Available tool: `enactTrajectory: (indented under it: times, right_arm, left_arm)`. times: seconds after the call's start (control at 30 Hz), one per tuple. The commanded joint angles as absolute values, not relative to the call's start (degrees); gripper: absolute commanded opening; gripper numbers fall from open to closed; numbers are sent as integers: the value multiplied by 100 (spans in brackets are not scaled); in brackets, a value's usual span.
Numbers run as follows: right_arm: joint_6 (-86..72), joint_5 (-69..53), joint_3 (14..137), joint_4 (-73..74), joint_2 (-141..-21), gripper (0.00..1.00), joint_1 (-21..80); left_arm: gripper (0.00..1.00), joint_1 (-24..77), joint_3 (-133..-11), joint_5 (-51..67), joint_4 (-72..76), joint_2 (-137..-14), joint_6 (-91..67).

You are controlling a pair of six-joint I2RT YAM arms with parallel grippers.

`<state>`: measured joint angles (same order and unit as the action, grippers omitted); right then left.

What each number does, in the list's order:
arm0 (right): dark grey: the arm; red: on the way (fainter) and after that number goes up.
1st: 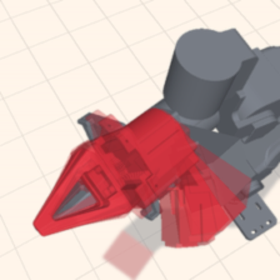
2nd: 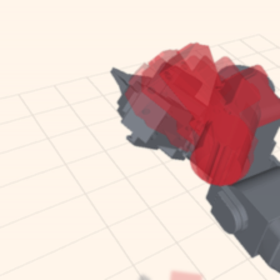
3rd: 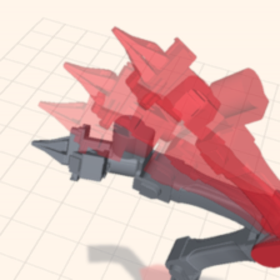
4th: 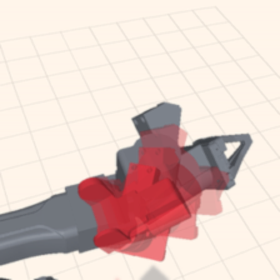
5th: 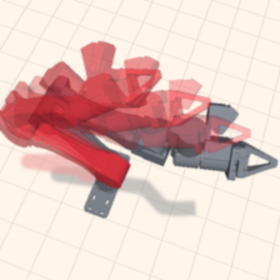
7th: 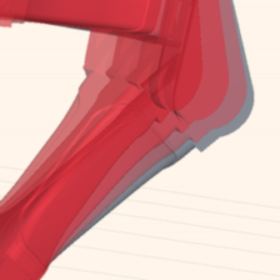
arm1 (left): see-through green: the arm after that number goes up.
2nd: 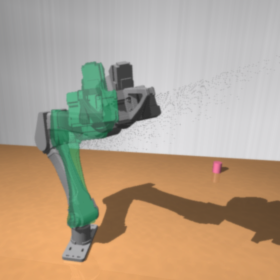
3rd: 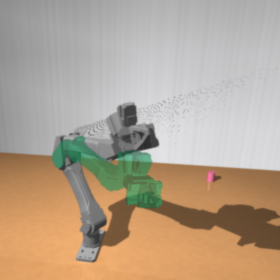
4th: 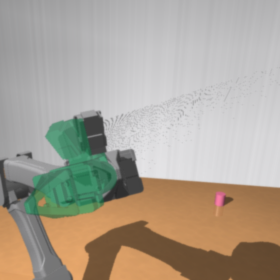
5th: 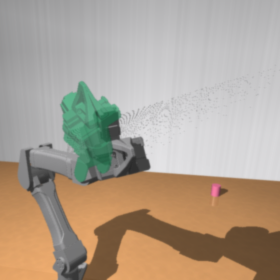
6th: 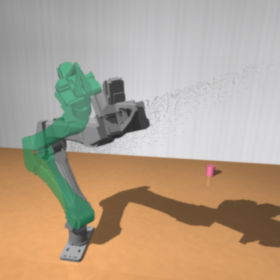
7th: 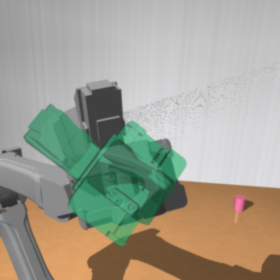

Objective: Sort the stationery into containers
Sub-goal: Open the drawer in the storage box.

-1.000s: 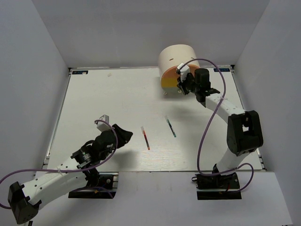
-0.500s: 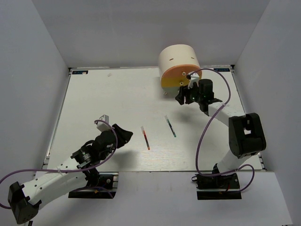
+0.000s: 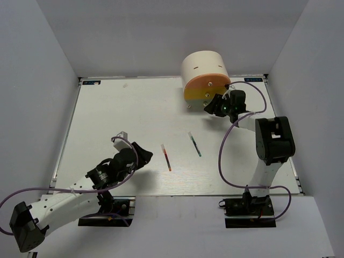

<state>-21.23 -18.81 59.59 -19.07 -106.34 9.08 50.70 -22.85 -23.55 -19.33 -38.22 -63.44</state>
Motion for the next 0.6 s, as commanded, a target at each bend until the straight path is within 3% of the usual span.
enactTrajectory:
  times: [0.0,0.57]
  right_arm:
    - [-2935,-2074,6231,-2451,-10766,54,782]
    - [-4367,-2259,6452,-3111,-11321,54,686]
  left_arm:
    - [52,5071,-2337,-2408,-1942,-3911,-6354]
    - [53,5071,-2443,-2408,-1608,-4438,-6302]
